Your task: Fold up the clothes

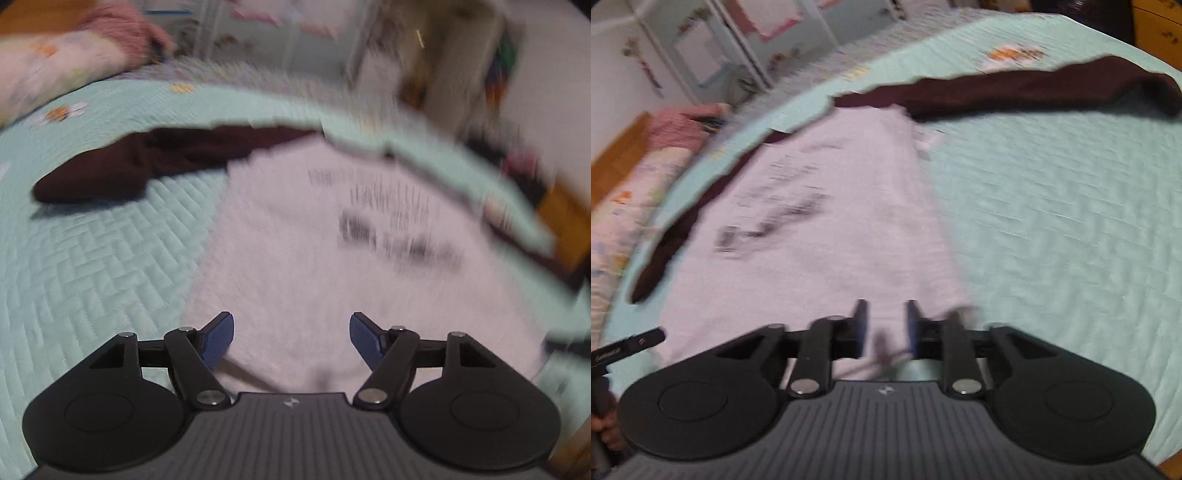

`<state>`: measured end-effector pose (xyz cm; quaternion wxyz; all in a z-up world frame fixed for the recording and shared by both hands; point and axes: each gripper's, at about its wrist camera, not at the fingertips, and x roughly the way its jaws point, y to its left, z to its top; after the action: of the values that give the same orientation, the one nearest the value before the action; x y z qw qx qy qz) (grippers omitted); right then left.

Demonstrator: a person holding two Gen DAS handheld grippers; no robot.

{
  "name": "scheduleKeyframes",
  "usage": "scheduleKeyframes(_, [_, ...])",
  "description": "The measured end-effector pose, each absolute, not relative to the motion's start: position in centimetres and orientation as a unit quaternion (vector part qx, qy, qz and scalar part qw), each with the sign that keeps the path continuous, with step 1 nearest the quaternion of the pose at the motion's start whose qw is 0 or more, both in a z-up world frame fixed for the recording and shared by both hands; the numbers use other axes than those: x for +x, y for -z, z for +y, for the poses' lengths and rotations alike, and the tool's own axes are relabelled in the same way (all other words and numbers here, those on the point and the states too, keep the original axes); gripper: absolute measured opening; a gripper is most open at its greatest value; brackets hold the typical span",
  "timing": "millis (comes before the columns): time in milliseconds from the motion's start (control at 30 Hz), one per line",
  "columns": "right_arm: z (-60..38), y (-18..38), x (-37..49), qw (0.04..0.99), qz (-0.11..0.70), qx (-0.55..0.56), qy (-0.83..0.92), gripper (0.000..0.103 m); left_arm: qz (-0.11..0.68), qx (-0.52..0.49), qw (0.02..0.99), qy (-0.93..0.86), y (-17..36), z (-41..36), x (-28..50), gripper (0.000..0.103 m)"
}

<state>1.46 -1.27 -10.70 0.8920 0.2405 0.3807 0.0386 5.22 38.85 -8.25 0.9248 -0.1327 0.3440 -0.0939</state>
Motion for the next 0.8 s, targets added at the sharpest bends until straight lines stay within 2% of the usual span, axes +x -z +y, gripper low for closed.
scheduleKeyframes(133, [3.2, 9.5, 2.0, 0.874, 0.379, 0.278, -0.123, 0.035, 0.316, -0.244, 0.915, 0.064, 7.3, 43.5, 4.9, 0.071])
scheduleKeyframes(267, [8.2, 9.3, 2.7, 0.848, 0.392, 0.296, -0.197, 0.037, 0.288, -0.291, 0.912, 0.027, 6.9, 46.9, 4.5, 0.071])
scheduleKeyframes(333, [9.7, 11.2, 3.5, 0.834, 0.433, 0.285, -0.188, 0.055, 0.288, -0.303, 0.908, 0.017, 7.2, 48.4, 4.7, 0.071])
scheduleKeyframes(367, [10.4, 12.3, 3.9, 0.826, 0.456, 0.278, -0.182, 0.056, 0.293, -0.312, 0.903, 0.007, 7.6, 49.2, 5.0, 0.071])
scheduleKeyframes(400, [11.1, 13.3, 4.4, 0.817, 0.478, 0.271, -0.175, 0.053, 0.299, -0.323, 0.898, -0.003, 7.9, 50.1, 5.3, 0.071])
scheduleKeyframes(600, [12.7, 11.9, 4.6, 0.831, 0.457, 0.251, -0.193, 0.054, 0.315, -0.433, 0.842, -0.062, 10.4, 56.7, 7.4, 0.071])
scheduleKeyframes(700, [13.5, 11.0, 5.6, 0.837, 0.433, 0.262, -0.207, 0.054, 0.293, -0.378, 0.874, -0.090, 9.1, 57.2, 9.2, 0.071])
scheduleKeyframes(800, [14.6, 10.3, 7.0, 0.847, 0.406, 0.250, -0.234, 0.054, 0.296, -0.250, 0.916, -0.107, 8.0, 56.1, 11.9, 0.071])
